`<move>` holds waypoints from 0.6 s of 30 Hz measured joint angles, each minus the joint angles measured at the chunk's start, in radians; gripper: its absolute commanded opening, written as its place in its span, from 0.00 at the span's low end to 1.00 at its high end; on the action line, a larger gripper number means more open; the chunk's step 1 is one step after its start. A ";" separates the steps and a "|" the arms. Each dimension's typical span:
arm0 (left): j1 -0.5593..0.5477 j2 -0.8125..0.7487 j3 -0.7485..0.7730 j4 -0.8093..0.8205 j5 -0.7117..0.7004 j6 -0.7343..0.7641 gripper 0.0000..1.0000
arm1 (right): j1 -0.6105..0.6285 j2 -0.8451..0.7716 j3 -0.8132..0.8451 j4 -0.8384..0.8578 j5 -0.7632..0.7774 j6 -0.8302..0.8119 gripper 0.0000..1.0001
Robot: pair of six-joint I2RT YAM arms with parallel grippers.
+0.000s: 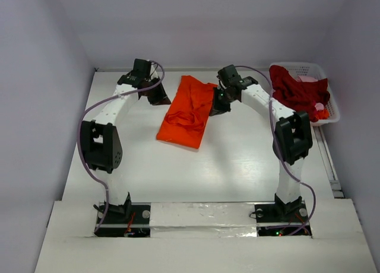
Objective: Fold and stack the t-shirts
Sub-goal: Fold the folded rectangular tshirt in 1/3 of the way
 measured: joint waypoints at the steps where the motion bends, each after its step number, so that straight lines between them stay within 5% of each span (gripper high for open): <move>1: 0.000 -0.023 -0.026 0.003 0.000 0.001 0.00 | 0.009 -0.006 0.000 -0.002 -0.015 -0.004 0.00; 9: 0.000 -0.058 -0.208 0.011 0.001 0.001 0.00 | 0.121 -0.002 0.004 -0.043 -0.078 -0.042 0.00; 18: 0.000 -0.010 -0.222 0.039 0.011 0.011 0.00 | 0.183 0.063 0.045 -0.051 -0.106 -0.044 0.00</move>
